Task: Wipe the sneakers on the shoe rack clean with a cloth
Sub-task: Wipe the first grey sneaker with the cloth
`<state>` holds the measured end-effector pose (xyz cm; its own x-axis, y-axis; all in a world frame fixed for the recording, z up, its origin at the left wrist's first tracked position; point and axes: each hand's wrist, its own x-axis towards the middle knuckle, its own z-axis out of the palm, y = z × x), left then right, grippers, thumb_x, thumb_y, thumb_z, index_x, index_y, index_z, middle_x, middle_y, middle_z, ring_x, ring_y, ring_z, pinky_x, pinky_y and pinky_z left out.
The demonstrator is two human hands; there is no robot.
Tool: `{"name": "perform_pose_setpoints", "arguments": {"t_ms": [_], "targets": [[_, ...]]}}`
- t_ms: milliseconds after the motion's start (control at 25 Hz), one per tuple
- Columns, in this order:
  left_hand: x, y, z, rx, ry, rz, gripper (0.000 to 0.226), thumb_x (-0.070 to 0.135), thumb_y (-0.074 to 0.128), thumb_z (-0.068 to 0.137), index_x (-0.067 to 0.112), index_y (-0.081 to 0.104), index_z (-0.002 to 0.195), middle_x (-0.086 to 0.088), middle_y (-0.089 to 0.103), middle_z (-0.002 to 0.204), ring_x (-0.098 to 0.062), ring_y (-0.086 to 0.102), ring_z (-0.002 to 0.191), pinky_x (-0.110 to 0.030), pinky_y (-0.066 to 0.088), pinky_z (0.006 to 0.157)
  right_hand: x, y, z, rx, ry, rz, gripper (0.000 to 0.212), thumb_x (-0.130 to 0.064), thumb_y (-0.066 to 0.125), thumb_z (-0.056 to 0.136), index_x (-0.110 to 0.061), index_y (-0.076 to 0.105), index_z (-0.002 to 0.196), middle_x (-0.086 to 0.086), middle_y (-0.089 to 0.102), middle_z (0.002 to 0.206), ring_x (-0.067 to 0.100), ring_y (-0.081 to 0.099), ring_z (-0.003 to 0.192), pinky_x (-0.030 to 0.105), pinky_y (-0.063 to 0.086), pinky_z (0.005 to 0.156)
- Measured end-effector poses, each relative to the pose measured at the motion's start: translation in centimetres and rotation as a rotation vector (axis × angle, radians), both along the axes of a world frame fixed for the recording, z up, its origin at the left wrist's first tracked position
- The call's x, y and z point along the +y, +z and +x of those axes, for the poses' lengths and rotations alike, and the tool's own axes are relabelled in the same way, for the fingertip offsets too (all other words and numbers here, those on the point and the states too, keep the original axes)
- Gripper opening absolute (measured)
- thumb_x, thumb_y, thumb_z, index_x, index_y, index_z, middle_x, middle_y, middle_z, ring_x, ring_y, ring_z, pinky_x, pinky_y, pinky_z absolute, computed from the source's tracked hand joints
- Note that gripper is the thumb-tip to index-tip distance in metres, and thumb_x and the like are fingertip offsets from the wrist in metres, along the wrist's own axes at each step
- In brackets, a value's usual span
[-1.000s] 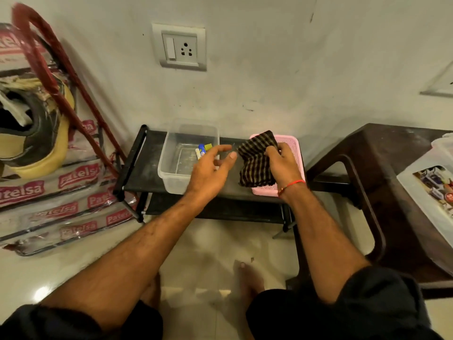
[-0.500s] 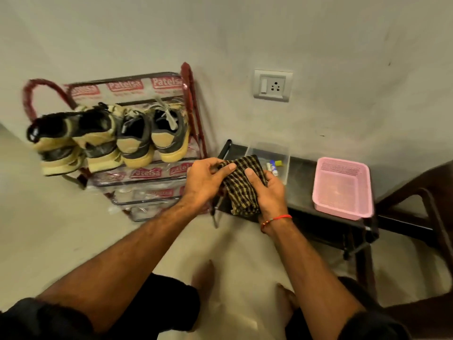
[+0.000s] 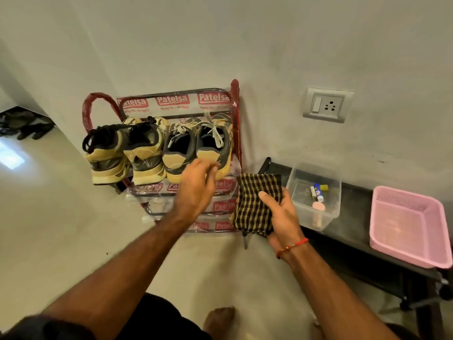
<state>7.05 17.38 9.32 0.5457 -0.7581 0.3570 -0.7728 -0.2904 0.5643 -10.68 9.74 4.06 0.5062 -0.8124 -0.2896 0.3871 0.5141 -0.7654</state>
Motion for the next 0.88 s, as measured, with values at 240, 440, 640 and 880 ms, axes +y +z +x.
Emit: {"name": "perform_pose_setpoints", "arguments": {"t_ms": [240,440,640,880], "targets": [[-8.5,4.7,4.8,-0.288,-0.012,0.687,0.053,0.057,0.039,0.103,0.014,0.071,0.103,-0.008,0.067,0.109,-0.03,0.05,0.123,-0.061,0.017,0.114,-1.5,-1.0,-0.8,0.041,-0.028,0.01,0.037,-0.015,0.064,0.095,-0.023,0.055,0.13,0.011,0.068,0.123,0.031,0.068,0.111,0.053,0.058,0.089],[-9.4,5.3,5.9,-0.062,-0.057,0.555,0.033,0.04,0.058,0.101,0.011,0.074,0.095,-0.005,0.07,0.089,-0.02,0.063,0.088,-0.047,0.046,0.097,-2.7,-0.8,-2.2,0.04,-0.03,0.015,0.042,-0.018,0.064,0.095,-0.023,0.053,0.134,0.01,0.068,0.124,0.031,0.068,0.111,0.057,0.057,0.09],[-7.3,9.1,4.7,0.029,0.039,0.289,0.029,0.032,0.064,0.098,0.007,0.074,0.109,-0.006,0.07,0.095,-0.015,0.064,0.076,-0.021,0.047,0.056,-2.3,-0.1,-2.6,-0.015,-0.05,0.013,0.034,-0.013,0.062,0.096,-0.021,0.056,0.128,0.012,0.069,0.123,0.032,0.068,0.112,0.058,0.053,0.096],[-3.4,15.2,1.8,0.203,0.09,0.175,0.031,0.038,0.065,0.097,0.01,0.074,0.106,-0.005,0.071,0.097,-0.021,0.068,0.091,-0.034,0.059,0.074,-1.4,0.9,-3.6,-0.039,-0.045,-0.007,0.03,-0.014,0.062,0.096,-0.022,0.057,0.125,0.01,0.069,0.123,0.032,0.066,0.115,0.057,0.051,0.1]]}}
